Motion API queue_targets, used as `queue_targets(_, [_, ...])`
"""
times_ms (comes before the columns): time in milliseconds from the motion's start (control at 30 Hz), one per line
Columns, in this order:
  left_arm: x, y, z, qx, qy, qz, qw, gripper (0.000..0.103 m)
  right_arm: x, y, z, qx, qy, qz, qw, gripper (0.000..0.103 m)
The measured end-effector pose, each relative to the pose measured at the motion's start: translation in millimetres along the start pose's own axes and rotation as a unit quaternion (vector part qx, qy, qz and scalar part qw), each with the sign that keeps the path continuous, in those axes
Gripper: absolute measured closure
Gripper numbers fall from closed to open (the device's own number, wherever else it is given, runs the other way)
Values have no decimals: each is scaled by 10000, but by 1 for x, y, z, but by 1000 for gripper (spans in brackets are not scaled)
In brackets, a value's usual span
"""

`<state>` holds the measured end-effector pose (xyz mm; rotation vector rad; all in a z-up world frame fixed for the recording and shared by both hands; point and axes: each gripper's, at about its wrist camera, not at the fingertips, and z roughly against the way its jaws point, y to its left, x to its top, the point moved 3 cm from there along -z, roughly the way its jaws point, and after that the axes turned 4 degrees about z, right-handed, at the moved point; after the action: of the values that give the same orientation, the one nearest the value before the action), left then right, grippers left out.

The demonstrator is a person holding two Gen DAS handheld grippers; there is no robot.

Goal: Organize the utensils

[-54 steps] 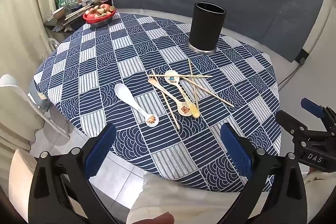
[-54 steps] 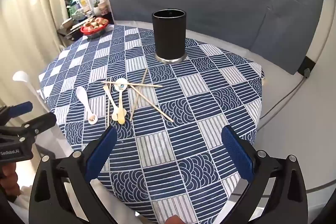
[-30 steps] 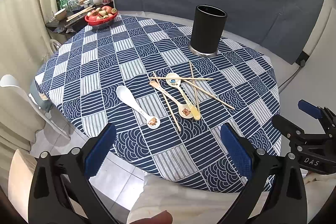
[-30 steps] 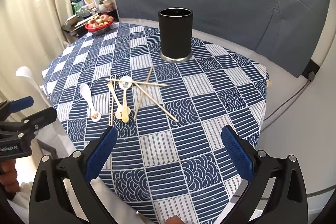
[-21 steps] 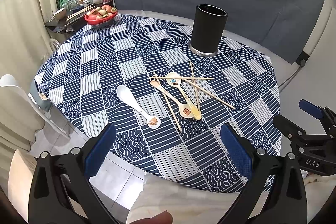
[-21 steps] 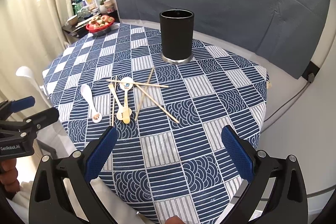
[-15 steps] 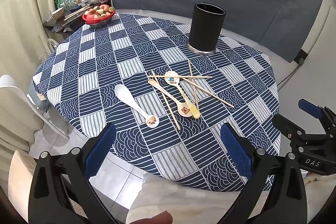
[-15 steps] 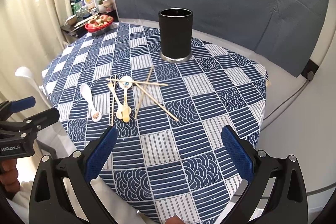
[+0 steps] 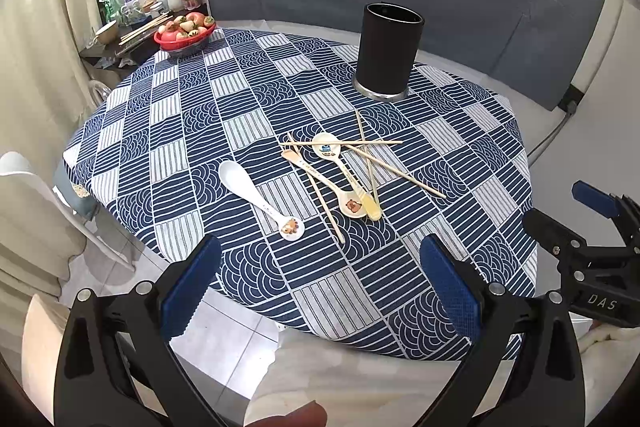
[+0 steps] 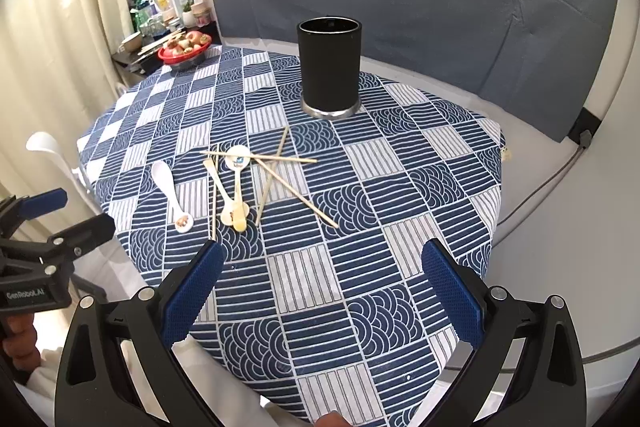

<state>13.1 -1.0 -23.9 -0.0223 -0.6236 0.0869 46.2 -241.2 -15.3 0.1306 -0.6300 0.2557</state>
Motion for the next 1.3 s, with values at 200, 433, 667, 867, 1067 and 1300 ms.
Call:
queue_targets(200, [-4,-1,1,-26,-1,-65,10000,6,-2,3,0,11,5,34,10000,8])
queue_targets(433, [-6,2,4,-69,-11,33,10000,6,-5,2,4,13,16,18,10000,8])
queue_targets(667, [-6,2,1,-140,62,127,9998,6,-5,0,6,-62,-7,18,10000,8])
queue_targets(867, [-3,10,-3,-269,201,302,9990,6,-7,-7,2,127,124,-72,9998,8])
queue_targets(1067, [3,24,-15,-371,405,474,9974,6,-4,-19,-13,454,351,-436,9974,8])
queue_targets(1300, [27,41,-37,-488,576,540,9957,6,7,-26,-35,431,545,-683,9952,8])
